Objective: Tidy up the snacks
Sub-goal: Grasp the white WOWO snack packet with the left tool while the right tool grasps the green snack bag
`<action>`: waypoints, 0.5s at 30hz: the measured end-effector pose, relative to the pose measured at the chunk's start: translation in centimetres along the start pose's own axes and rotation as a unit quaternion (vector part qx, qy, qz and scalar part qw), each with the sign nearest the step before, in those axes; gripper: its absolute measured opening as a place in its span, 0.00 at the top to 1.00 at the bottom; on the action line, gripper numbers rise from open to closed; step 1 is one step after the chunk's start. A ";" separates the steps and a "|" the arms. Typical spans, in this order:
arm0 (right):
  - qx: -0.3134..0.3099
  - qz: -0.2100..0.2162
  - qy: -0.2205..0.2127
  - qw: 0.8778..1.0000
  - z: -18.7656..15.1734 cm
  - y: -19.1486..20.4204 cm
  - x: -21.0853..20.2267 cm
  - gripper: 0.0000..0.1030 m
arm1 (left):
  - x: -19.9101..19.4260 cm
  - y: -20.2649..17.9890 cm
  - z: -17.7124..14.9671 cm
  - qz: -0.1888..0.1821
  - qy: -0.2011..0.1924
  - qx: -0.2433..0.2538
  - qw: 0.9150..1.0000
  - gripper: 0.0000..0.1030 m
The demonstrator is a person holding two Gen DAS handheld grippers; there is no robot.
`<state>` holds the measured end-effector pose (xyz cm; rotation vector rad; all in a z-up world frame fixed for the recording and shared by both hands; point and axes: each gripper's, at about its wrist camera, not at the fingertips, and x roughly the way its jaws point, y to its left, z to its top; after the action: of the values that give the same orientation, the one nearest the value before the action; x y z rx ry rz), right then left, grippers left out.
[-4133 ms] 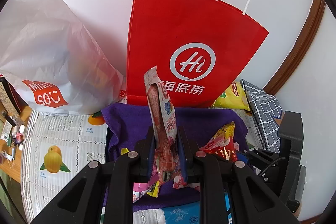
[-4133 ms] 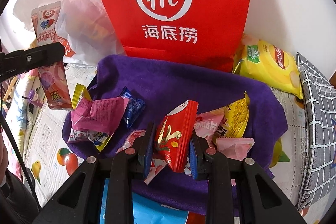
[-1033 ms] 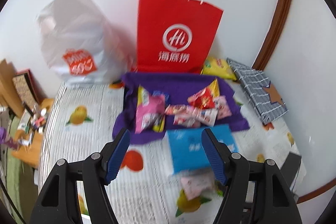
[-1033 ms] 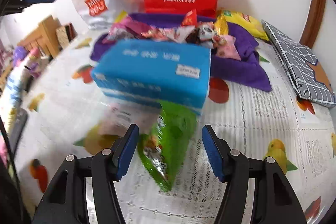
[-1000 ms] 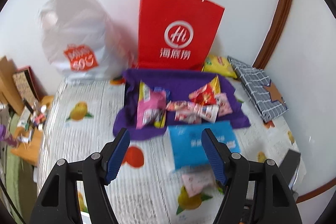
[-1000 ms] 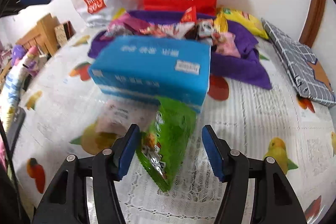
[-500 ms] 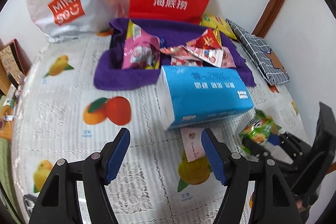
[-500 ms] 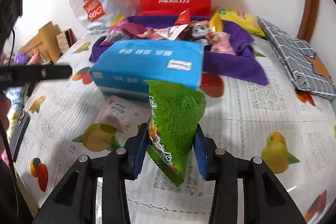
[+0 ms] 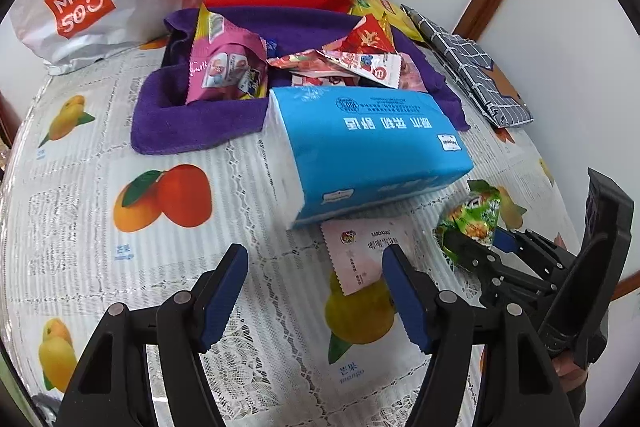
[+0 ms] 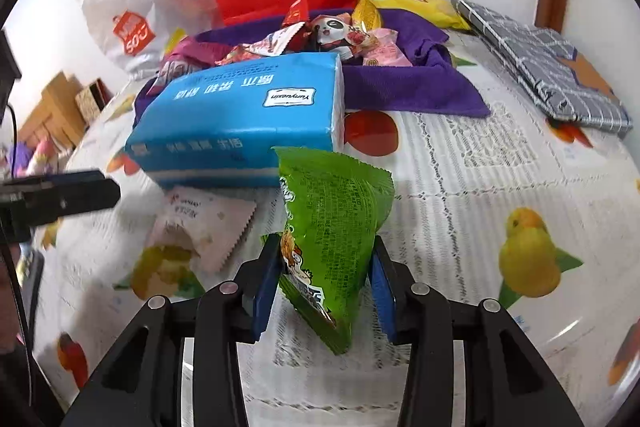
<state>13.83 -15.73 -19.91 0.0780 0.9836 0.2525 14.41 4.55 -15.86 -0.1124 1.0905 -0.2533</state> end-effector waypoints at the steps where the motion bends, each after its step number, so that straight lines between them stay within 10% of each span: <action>1: 0.003 -0.001 -0.002 1.000 0.1 0.0 -0.1 0.60 | 0.1 0.1 -0.1 -0.005 0.001 0.000 1.000 0.35; 15: -0.018 -0.026 -0.049 0.998 0.5 -0.5 -4.5 0.61 | 3.0 0.9 -1.5 -0.057 0.046 -0.037 0.997 0.32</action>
<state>12.00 -17.29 -16.08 0.0304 0.8826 0.2166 14.51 4.65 -19.30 -0.2319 1.1870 -0.3222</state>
